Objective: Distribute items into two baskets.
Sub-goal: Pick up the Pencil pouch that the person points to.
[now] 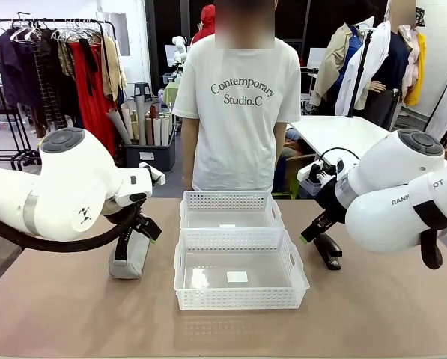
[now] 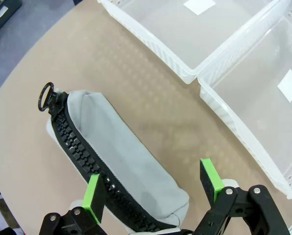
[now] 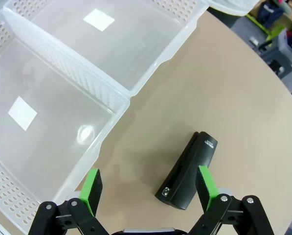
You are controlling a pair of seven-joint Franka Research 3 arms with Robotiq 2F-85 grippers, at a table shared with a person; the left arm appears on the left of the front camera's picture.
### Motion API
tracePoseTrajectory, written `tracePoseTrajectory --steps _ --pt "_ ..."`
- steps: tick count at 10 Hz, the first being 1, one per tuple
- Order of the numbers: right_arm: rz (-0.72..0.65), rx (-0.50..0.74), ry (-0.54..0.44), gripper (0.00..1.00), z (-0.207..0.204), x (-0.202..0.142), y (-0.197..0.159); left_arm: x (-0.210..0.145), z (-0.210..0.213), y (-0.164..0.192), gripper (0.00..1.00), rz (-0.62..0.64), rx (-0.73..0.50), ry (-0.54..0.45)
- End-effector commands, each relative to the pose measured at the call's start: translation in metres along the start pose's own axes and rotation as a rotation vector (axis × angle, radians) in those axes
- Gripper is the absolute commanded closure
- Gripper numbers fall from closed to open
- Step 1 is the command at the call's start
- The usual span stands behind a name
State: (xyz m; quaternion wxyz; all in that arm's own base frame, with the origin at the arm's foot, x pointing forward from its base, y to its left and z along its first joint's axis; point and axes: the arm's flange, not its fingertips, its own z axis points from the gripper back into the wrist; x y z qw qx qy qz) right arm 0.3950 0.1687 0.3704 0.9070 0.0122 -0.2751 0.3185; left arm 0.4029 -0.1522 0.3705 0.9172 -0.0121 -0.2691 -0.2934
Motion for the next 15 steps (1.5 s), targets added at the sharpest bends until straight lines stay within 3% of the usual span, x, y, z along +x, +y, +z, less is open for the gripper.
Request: tracePoseTrajectory --steps 1,8,12,15 --pt "0.0 0.0 0.0 0.0 0.0 0.0 0.0 0.0 0.0 0.0 0.0 0.0 0.0 0.0" --pt "0.0 0.0 0.0 0.0 0.0 0.0 0.0 0.0 0.0 0.0 0.0 0.0 0.0 0.0" --pt "-0.06 0.06 0.044 0.0 0.015 0.018 0.01 0.027 0.031 -0.003 0.0 -0.011 -0.015 0.04" --pt "-0.137 0.142 0.068 0.0 0.037 0.039 0.009 0.042 0.056 0.0 0.0 0.015 -0.163 0.011"
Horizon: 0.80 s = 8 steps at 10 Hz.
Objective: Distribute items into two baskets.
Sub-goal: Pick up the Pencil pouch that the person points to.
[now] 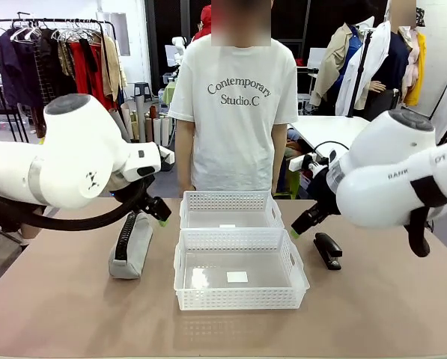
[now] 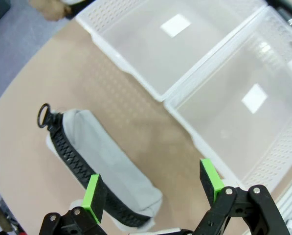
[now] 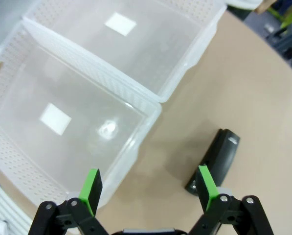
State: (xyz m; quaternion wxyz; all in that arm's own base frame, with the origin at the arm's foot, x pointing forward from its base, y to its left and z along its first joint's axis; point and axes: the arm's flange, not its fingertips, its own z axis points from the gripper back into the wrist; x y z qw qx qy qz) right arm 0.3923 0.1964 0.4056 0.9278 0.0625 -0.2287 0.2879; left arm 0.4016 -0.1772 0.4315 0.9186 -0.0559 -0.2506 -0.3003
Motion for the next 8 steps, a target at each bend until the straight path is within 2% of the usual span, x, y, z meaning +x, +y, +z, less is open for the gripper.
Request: tracePoseTrajectory --steps 1,5,6,8 --pt "-0.087 0.066 0.028 0.0 0.022 0.019 -0.008 0.001 0.017 0.014 0.0 0.019 -0.15 -0.007" --pt "-0.35 0.252 0.125 0.0 0.045 0.059 -0.027 0.013 0.05 0.037 0.0 0.174 -0.416 -0.05" --pt "-0.447 0.295 0.134 0.0 0.044 0.065 -0.039 0.014 0.05 0.043 0.0 0.188 -0.466 -0.073" --pt "-0.548 0.36 0.148 0.0 0.04 0.067 -0.053 0.013 0.046 0.05 0.0 0.219 -0.513 -0.068"
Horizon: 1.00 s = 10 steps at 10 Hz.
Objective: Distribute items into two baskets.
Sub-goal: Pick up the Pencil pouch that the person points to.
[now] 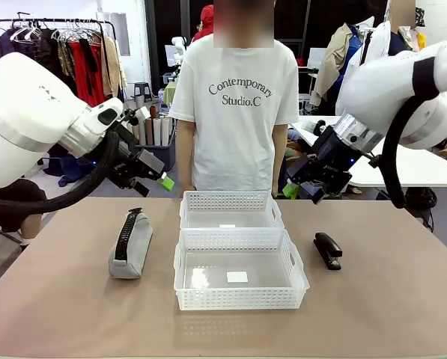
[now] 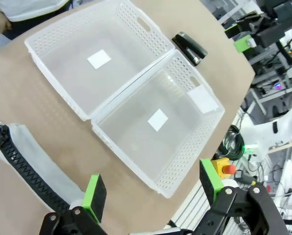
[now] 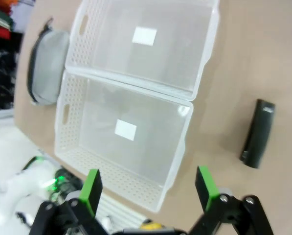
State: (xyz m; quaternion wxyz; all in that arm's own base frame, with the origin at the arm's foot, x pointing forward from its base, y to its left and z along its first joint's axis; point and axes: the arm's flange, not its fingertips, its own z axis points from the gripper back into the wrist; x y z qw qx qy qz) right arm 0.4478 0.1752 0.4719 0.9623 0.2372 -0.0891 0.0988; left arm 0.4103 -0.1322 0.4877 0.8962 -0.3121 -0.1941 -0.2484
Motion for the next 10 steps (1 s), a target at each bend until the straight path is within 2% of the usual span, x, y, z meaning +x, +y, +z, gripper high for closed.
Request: tracePoseTrajectory --steps 1,2,3,7,8,9,10 --pt "-0.099 0.089 0.005 0.0 0.0 0.009 -0.003 0.004 -0.01 0.011 0.0 0.013 -0.027 0.003" --pt "-0.061 0.092 -0.02 0.0 -0.003 0.005 -0.003 0.002 -0.013 0.008 0.0 -0.033 0.05 -0.004" --pt "-0.053 0.037 0.007 0.0 -0.001 0.004 -0.007 -0.001 -0.003 0.007 0.0 0.018 -0.013 0.004" --pt "-0.053 0.037 0.007 0.0 -0.001 0.004 -0.007 -0.002 -0.006 0.009 0.0 0.017 0.014 0.016" --pt "-0.068 0.05 0.007 0.0 -0.004 0.004 -0.005 0.002 -0.008 0.011 0.0 0.09 -0.037 0.066" --pt "-0.157 0.128 0.035 0.0 -0.007 0.008 0.003 0.006 -0.003 0.009 0.0 0.154 -0.098 0.101" --pt "-0.207 0.197 0.056 0.0 -0.004 0.014 0.006 0.01 0.003 0.009 0.0 0.176 -0.181 0.082"
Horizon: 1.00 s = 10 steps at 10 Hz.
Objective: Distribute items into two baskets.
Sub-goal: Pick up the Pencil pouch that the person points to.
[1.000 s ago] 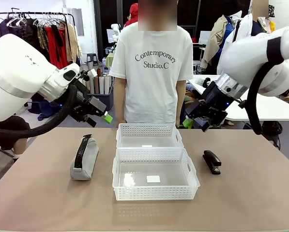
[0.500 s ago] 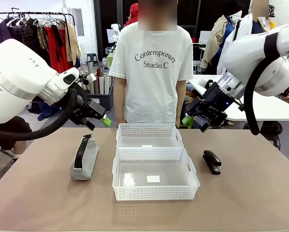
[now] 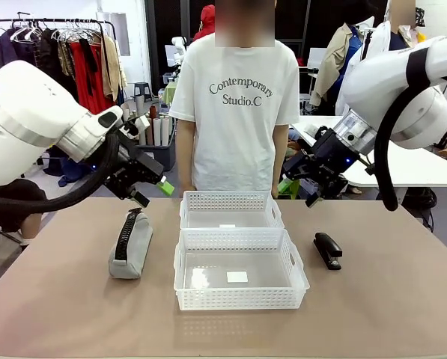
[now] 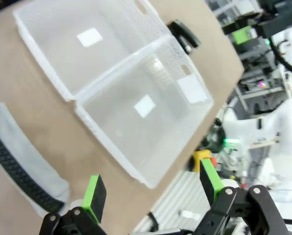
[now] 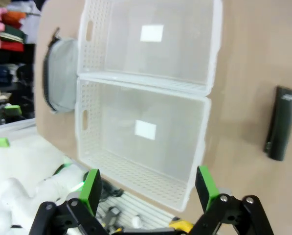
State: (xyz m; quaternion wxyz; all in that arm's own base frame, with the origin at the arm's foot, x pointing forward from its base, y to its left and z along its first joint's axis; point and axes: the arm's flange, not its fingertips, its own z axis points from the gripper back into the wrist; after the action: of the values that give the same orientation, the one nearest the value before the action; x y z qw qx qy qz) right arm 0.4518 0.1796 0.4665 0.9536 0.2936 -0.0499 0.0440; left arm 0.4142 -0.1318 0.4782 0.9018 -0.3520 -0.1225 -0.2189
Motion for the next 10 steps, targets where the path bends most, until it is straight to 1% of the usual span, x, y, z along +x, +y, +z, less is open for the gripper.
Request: tracePoseTrajectory --steps 1,2,4,5,6,7,8,9,10 --pt "-0.138 0.176 0.02 0.0 0.008 0.017 0.01 0.015 0.02 -0.004 0.0 0.08 -0.167 -0.013" --pt "-0.183 0.222 -0.011 0.0 0.01 0.023 0.01 0.019 0.029 -0.006 0.0 0.088 -0.267 -0.017" --pt "-0.301 0.369 0.014 0.0 0.016 0.037 0.01 0.026 0.035 -0.005 0.0 0.137 -0.359 -0.018" --pt "-0.32 0.45 0.019 0.0 0.025 0.043 0.013 0.028 0.038 -0.005 0.0 0.153 -0.455 -0.037" --pt "-0.349 0.5 0.008 0.0 0.034 0.05 0.011 0.031 0.041 -0.001 0.0 0.168 -0.469 -0.059" --pt "-0.386 0.544 -0.003 0.0 0.044 0.057 0.007 0.034 0.05 0.002 0.0 0.188 -0.484 -0.102" --pt "-0.422 0.589 0.001 0.0 0.057 0.065 0.001 0.034 0.06 0.004 0.0 0.197 -0.537 -0.125" --pt "-0.444 0.618 0.007 0.0 0.066 0.071 -0.003 0.034 0.069 0.01 0.0 0.219 -0.559 -0.14" --pt "-0.476 0.639 0.04 0.0 0.075 0.079 -0.009 0.035 0.076 0.017 0.0 0.236 -0.577 -0.147"
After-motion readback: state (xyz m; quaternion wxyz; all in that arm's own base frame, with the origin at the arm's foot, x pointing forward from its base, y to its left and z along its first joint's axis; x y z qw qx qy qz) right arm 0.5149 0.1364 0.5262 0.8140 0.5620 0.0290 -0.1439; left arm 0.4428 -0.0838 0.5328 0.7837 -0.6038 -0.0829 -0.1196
